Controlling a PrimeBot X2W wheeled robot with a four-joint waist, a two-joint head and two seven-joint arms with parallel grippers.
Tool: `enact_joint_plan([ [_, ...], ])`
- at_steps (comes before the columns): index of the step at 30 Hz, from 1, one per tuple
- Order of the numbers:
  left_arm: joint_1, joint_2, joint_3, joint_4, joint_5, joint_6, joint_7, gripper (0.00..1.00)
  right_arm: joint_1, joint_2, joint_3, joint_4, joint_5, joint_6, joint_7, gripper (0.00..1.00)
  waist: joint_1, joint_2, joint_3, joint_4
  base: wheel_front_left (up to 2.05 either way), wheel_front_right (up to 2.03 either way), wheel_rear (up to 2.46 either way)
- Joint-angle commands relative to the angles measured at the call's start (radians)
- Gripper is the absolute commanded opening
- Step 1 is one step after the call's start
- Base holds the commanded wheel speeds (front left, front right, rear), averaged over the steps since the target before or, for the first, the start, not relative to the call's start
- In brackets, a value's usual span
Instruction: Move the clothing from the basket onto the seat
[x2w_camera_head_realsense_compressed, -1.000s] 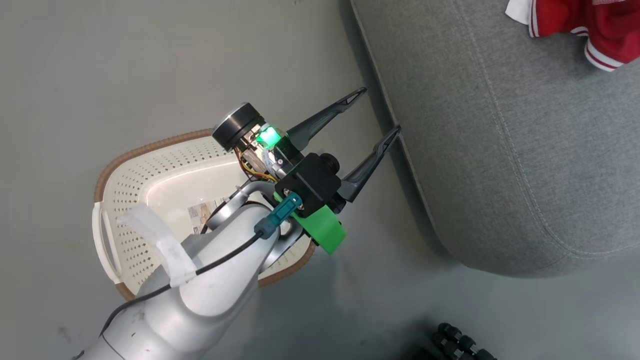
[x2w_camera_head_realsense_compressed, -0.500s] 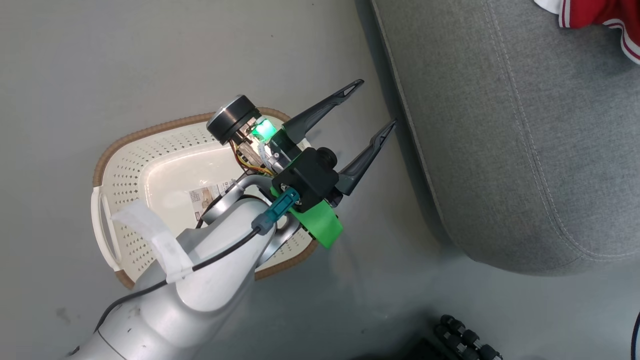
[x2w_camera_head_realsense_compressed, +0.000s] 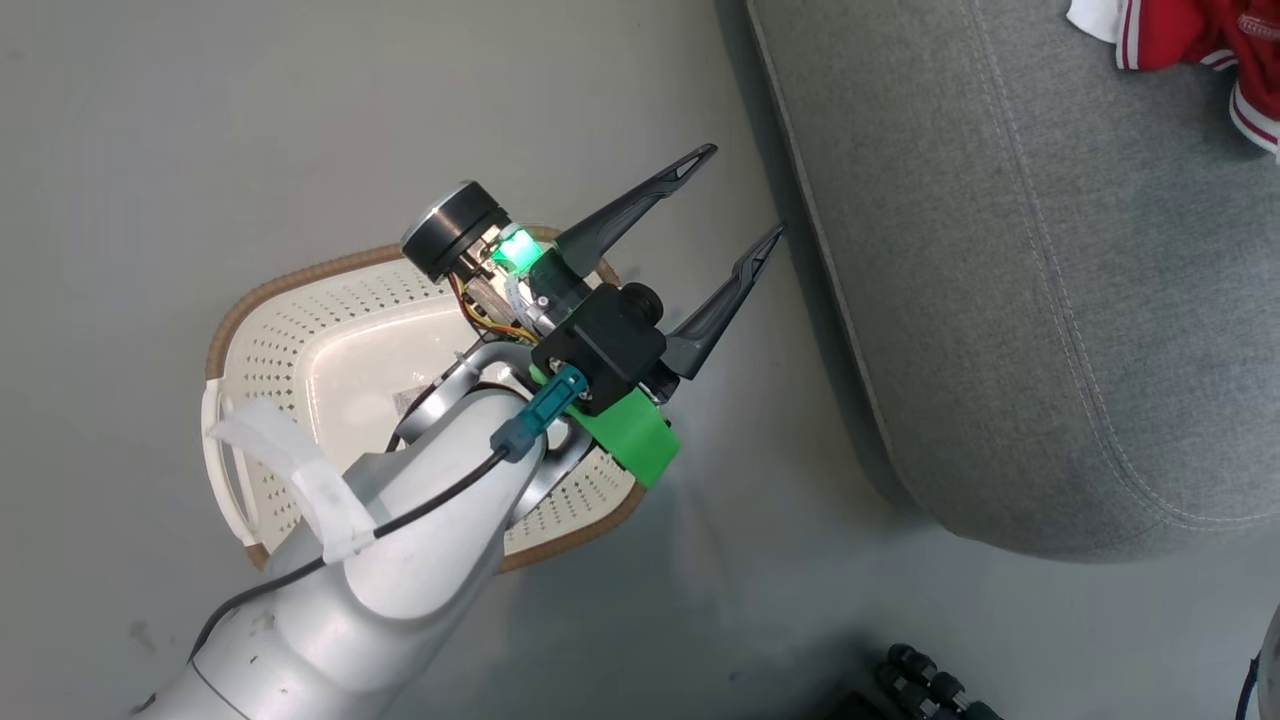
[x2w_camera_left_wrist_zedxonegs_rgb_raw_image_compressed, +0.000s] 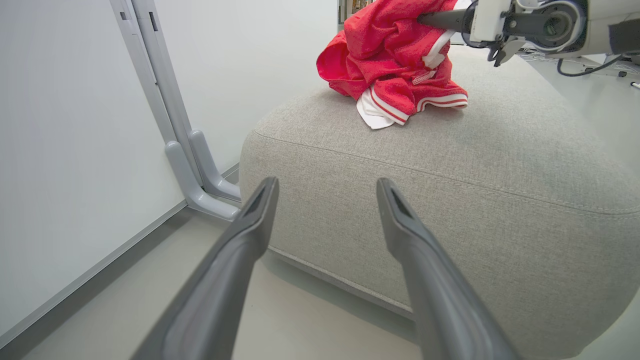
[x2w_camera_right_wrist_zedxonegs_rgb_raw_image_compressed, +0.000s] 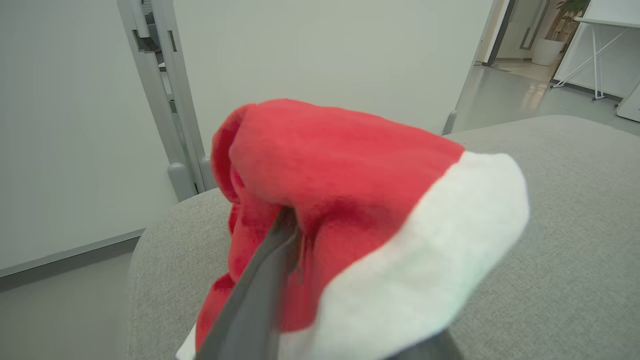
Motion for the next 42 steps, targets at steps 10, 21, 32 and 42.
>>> enact_joint_plan([
  [10,0.088,-0.020,0.048,-0.017,-0.019,0.016,-0.004,1.00,0.199,0.018,0.015,-0.098,0.020,-0.001,-0.002,1.00,0.0000,0.0000,-0.143,-0.009,0.00,0.00,0.00],
  [21,0.215,-0.028,0.152,-0.038,-0.042,0.041,-0.004,1.00,0.415,0.084,0.090,-0.276,0.033,-0.001,-0.002,1.00,0.0000,0.0000,-0.283,0.020,0.00,0.00,0.00],
  [32,0.339,-0.033,0.305,-0.062,-0.054,0.067,-0.003,1.00,0.522,0.130,0.209,-0.408,0.039,-0.001,-0.002,1.00,0.0000,0.0000,-0.378,0.116,0.00,0.00,0.00],
  [42,0.445,-0.042,0.445,-0.073,-0.039,0.072,-0.003,1.00,0.599,0.159,0.264,-0.461,0.025,-0.001,-0.002,1.00,0.0000,0.0000,-0.450,0.198,0.00,0.00,0.00],
])
